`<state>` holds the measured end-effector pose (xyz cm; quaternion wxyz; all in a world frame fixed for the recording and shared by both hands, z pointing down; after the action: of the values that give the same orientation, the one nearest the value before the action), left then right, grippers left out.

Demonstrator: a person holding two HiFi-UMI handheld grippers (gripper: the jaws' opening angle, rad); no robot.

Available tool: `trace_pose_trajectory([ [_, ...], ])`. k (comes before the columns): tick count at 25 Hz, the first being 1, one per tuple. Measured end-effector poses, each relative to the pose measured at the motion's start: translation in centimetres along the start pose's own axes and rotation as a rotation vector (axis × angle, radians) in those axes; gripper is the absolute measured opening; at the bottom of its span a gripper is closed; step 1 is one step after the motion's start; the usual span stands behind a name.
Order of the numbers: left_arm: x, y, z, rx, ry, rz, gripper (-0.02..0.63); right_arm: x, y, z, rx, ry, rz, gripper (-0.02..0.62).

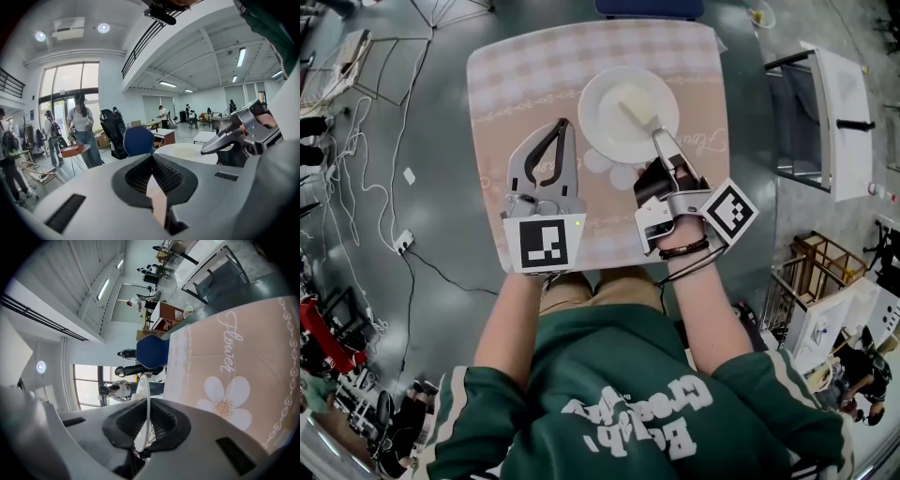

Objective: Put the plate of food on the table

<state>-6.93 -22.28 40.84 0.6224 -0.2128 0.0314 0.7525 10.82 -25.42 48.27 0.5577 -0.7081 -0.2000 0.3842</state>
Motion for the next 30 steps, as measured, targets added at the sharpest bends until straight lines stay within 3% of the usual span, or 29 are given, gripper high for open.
trace_pose_trajectory([
  [6,-1.9,-0.6,0.5,0.005,0.003,0.025,0.009,-0.6,-0.9,-2.0,0.012,-0.013,0.007,0.023],
  [15,-4.4,2.4,2.5,0.023,0.017,0.019,0.009,-2.5,-2.3,-1.9,0.010,-0.049,0.049,0.023],
  [23,-4.8,7.4,6.5,0.080,0.051,0.017,0.008,-6.6,-2.9,2.9,0.026,-0.038,0.073,0.023],
  [27,-6.2,6.4,6.7,-0.007,0.063,0.016,0.009,-7.0,-3.5,1.5,0.021,-0.045,0.074,0.023],
  [30,-7.4,4.9,7.0,0.008,0.077,0.033,0.009,-7.1,-4.2,0.3,0.011,-0.045,0.084,0.024],
])
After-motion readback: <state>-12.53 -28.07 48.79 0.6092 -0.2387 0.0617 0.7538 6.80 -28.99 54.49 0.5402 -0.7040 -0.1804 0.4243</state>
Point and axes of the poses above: the fingertips, and each gripper's own axes: x backward along the fingers, y to its left, z out of its underside, the point moved 4 cm from there along x, backward along the fingers, and after that the axes turned 4 degrees about -x, right-handed, at the moved point
